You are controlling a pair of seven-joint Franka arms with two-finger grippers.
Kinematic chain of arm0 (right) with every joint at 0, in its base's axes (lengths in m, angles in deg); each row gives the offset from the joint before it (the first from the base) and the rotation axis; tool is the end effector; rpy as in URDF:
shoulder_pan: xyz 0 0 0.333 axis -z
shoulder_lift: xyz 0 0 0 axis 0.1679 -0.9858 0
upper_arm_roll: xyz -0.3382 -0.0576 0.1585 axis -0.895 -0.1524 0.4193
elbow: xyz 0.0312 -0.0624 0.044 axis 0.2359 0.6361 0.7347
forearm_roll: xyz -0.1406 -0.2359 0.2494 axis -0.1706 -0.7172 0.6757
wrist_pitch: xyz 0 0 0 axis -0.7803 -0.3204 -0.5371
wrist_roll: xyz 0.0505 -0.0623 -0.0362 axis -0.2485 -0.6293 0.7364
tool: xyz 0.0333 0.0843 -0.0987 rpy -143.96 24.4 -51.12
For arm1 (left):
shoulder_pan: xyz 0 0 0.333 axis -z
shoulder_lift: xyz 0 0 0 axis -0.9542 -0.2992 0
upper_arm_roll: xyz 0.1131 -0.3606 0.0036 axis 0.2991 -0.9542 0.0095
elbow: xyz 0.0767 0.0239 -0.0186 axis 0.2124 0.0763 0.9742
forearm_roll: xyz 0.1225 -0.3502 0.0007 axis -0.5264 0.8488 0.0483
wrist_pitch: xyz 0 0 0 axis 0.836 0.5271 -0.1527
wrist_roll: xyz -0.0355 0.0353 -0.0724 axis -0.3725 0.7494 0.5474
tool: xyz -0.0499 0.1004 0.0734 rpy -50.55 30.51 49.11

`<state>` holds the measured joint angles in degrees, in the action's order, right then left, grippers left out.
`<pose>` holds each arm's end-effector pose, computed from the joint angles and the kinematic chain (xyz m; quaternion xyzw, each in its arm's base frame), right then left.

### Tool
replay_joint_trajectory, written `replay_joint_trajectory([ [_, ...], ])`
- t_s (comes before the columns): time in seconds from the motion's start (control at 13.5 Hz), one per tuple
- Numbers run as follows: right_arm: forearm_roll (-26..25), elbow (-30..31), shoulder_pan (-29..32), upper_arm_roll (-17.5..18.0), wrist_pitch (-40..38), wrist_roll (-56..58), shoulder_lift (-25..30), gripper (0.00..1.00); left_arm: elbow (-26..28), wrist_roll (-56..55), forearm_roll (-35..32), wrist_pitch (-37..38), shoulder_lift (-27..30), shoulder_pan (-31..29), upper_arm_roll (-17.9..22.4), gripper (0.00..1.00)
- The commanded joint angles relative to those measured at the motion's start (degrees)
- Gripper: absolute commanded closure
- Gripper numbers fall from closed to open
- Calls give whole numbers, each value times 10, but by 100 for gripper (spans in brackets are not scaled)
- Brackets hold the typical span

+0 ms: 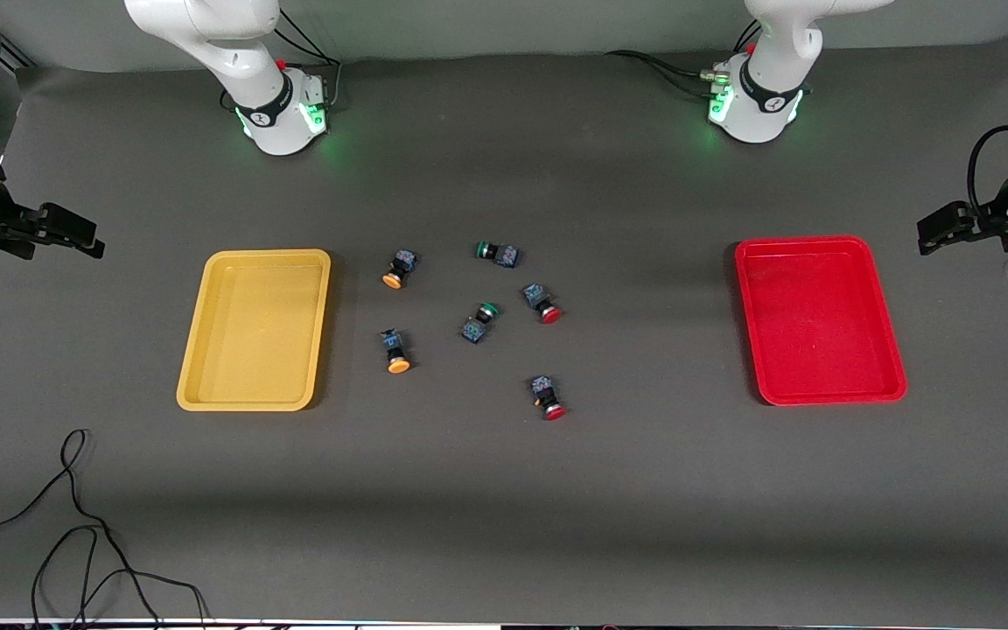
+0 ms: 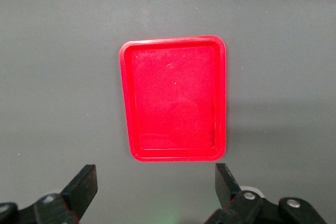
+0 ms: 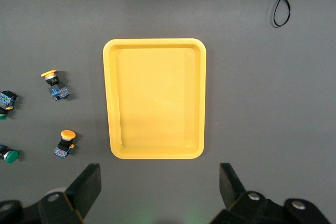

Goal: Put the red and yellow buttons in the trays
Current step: 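Reach the left gripper to red button while the right gripper reaches yellow button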

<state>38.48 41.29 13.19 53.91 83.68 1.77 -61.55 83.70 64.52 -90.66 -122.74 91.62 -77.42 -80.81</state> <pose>0.5044 -0.0322 0.6299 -0.9994 0.0178 0.0291 0.0010 0.5140 0.0188 0.6160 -0.9984 0.0061 0.0393 0.0407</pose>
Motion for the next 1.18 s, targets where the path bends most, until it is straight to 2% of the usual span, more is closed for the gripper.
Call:
replay_joint_trajectory([
  [0.0,-4,8,3,2,9,5,7,0,-12,-10,7,16,-1,5,-2,0],
  [0.37,-2,13,0,7,8,3,0,0,-10,-10,12,19,-2,5,-2,0],
  [0.52,2,47,-40,6,15,-31,10,0,-11,-10,12,18,-6,6,-2,0],
  [0.74,30,118,-115,6,52,-189,43,0,-17,-13,8,9,-32,13,-16,0],
  [0.96,31,213,-211,6,128,-352,83,0,-21,-12,12,22,-68,17,-36,0],
  [1.11,31,260,-282,6,175,-466,94,0,-22,-61,35,47,-66,18,-40,0],
])
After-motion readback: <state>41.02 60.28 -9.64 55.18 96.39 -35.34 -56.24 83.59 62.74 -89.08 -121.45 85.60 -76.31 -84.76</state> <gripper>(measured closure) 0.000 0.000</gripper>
